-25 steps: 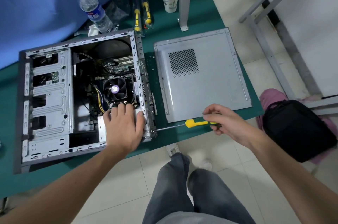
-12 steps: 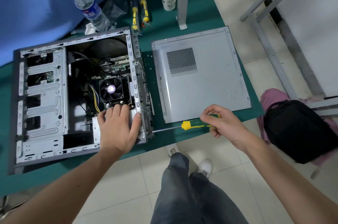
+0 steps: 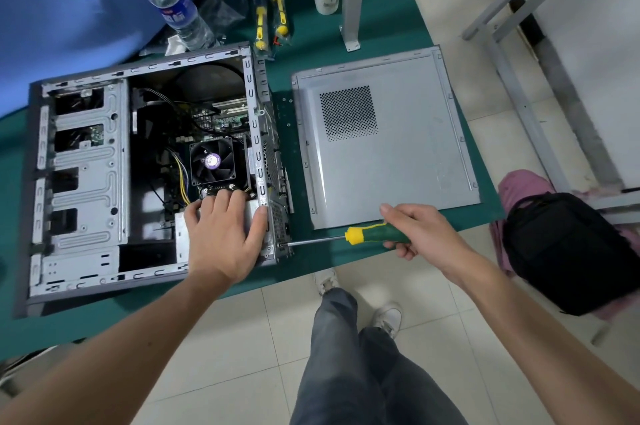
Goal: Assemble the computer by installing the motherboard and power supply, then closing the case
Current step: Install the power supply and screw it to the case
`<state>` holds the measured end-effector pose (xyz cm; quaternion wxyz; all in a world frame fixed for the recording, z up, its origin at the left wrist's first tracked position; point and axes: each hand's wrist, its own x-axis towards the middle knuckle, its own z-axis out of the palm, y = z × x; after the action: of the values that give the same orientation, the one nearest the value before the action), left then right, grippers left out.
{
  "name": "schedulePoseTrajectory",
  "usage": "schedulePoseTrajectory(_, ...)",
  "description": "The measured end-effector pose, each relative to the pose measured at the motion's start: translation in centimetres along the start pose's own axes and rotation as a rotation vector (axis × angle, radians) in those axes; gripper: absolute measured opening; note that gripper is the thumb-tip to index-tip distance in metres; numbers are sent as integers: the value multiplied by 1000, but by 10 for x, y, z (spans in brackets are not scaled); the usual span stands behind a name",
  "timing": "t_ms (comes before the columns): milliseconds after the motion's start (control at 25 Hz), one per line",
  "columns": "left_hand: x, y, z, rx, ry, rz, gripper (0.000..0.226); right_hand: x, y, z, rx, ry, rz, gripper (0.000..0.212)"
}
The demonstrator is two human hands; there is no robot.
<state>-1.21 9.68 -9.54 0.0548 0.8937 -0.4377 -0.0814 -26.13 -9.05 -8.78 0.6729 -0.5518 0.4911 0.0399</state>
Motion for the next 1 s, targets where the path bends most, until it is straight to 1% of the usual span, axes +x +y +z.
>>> schedulePoseTrajectory(80, 0, 0, -1, -3, -3, -2, 38, -1, 0, -6, 188, -68, 18, 4)
schedulePoseTrajectory(120, 1, 0, -1, -4, -5, -3, 38, -1, -1, -9, 264, -81, -2, 7)
schedulePoseTrajectory(160, 1, 0, 0, -5, -7, -4, 38, -2, -1, -10, 283, -79, -29, 10)
schedulePoseTrajectory(200, 0, -1, 0, -5, -5, -4, 38, -2, -1, -9, 240, -48, -36, 6)
schedulePoseTrajectory(240, -1, -1, 0, -5, -2, -3, 38, -1, -1, -6, 176, -10, -24, 12)
schedulePoseTrajectory(320, -1, -1, 0, -10, 4, -5, 39, -1, -2, 1, 12, 19, 17, 36)
schedulePoseTrajectory(360, -1, -1, 0, -11, 7, -5, 39, -1, -3, 1, 7, 11, 19, 36)
schedulePoseTrajectory(440, 0, 0, 0, -14, 10, -2, 39, -2, -3, -3, 175, -31, -5, 16)
schedulePoseTrajectory(480, 0, 1, 0, -17, 10, -2, 39, -2, -3, -6, 258, -43, -30, 11)
schedulePoseTrajectory(520, 0, 1, 0, -18, 10, -2, 39, -3, -4, -6, 273, -32, -73, 12)
schedulePoseTrajectory(600, 0, 0, 0, -14, 11, 1, 40, -2, -2, 0, 152, 68, -126, 14)
schedulePoseTrajectory(680, 0, 0, 1, -15, 11, 3, 40, -2, -3, 7, 27, 145, -111, 31)
schedulePoseTrajectory(720, 0, 0, 1, -13, 13, 3, 40, -1, -3, 7, 21, 139, -94, 34)
schedulePoseTrajectory(760, -1, 0, 1, -11, 15, 3, 40, -1, -3, 5, 68, 111, -78, 28)
schedulePoseTrajectory(840, 0, 0, 1, -11, 17, 2, 40, -3, -4, -3, 239, 26, -69, 4)
schedulePoseTrajectory(880, 0, 0, 2, -12, 17, 1, 40, -4, -5, -5, 268, 13, -83, 6)
schedulePoseTrajectory(920, 0, 0, 2, -11, 18, 2, 39, -5, -5, -4, 227, 29, -93, 8)
schedulePoseTrajectory(960, 0, 0, 2, -11, 17, 4, 39, -5, -5, -2, 141, 68, -89, 15)
schedulePoseTrajectory(1000, 0, -1, 2, -13, 16, 5, 38, -4, -5, 0, 44, 103, -72, 27)
